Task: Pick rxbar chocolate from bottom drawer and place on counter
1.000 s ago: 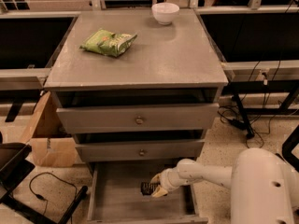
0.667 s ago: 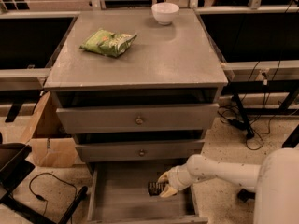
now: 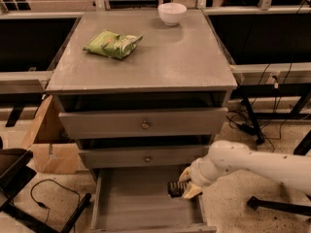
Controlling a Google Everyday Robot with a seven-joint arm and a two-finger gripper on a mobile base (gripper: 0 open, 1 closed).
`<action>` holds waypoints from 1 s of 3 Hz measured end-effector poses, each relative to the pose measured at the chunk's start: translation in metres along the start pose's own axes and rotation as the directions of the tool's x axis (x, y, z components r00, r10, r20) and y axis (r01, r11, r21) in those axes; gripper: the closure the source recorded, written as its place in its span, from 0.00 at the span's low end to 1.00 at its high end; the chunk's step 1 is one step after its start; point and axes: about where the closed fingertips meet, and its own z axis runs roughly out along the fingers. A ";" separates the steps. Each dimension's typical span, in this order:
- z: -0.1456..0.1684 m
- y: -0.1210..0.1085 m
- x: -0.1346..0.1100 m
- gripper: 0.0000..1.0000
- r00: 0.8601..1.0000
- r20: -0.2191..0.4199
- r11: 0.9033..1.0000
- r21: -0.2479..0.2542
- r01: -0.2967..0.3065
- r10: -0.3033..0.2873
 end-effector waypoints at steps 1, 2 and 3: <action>-0.092 -0.036 -0.007 1.00 0.997 -0.079 1.000 0.028 -0.005 0.007; -0.174 -0.068 -0.016 1.00 0.993 -0.119 0.999 0.047 -0.016 0.021; -0.179 -0.067 -0.019 1.00 0.993 -0.114 0.998 0.060 -0.017 0.024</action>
Offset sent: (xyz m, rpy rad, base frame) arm 0.0841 -0.0851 0.2662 -0.1474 -0.0885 -0.0954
